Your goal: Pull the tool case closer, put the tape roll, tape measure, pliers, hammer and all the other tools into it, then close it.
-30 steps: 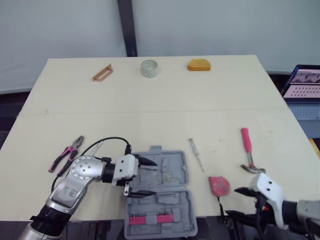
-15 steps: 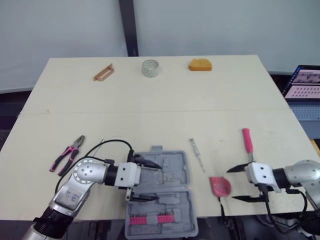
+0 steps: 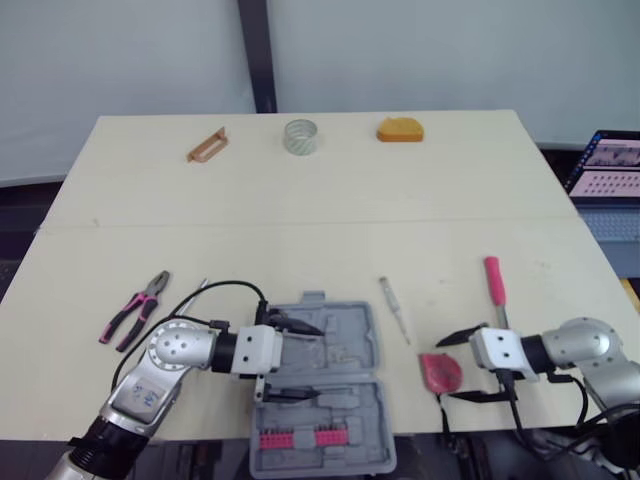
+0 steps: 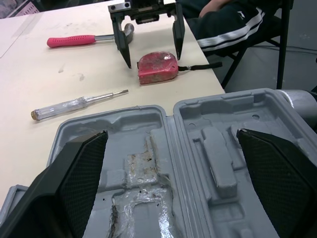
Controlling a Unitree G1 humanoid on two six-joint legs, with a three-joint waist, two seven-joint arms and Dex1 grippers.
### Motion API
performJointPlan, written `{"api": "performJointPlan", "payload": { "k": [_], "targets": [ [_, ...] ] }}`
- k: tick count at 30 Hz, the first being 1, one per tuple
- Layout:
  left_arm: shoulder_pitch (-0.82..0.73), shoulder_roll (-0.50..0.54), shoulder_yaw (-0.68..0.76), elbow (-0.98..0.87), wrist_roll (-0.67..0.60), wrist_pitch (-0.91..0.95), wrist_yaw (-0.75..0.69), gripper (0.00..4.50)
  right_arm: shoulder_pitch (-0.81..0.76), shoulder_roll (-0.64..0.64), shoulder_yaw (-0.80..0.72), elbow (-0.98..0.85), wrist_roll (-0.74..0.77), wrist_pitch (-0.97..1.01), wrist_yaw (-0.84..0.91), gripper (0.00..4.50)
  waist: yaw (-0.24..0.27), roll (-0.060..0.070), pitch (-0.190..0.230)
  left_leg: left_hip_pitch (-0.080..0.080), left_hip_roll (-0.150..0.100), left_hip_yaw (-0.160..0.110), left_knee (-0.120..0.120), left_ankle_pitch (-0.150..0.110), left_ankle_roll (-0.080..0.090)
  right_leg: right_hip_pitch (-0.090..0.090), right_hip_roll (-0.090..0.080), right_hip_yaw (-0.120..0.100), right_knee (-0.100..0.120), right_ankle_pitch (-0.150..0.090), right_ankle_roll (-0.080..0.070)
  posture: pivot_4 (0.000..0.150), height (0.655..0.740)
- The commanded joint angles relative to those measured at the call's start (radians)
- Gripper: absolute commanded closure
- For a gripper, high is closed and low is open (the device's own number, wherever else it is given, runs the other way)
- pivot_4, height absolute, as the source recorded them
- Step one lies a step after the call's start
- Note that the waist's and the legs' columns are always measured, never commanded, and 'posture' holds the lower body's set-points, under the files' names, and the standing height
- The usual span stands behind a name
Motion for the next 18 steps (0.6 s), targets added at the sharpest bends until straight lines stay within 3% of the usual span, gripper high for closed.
{"api": "performJointPlan", "payload": {
  "k": [1, 18],
  "targets": [
    [0.001, -0.001, 0.0, -0.023, 0.007, -0.009, 0.006, 0.0, 0.012, 0.013, -0.012, 0.018, 0.017, -0.028, -0.008, 0.03, 0.0, 0.0, 0.0, 0.0, 0.0, 0.0, 0.0, 0.0, 0.0, 0.0, 0.0, 0.0, 0.0, 0.0, 0.0, 0.15, 0.74],
    [0.015, 0.006, 0.008, -0.006, 0.01, -0.017, 0.007, 0.0, -0.042, 0.089, -0.018, 0.28, 0.032, -0.236, -0.011, 0.03, -0.004, 0.0, 0.0, 0.001, 0.0, 0.0, 0.0, 0.0, 0.0, 0.002, 0.0, 0.0, -0.001, 0.0, 0.0, 0.15, 0.74]
  ]
}}
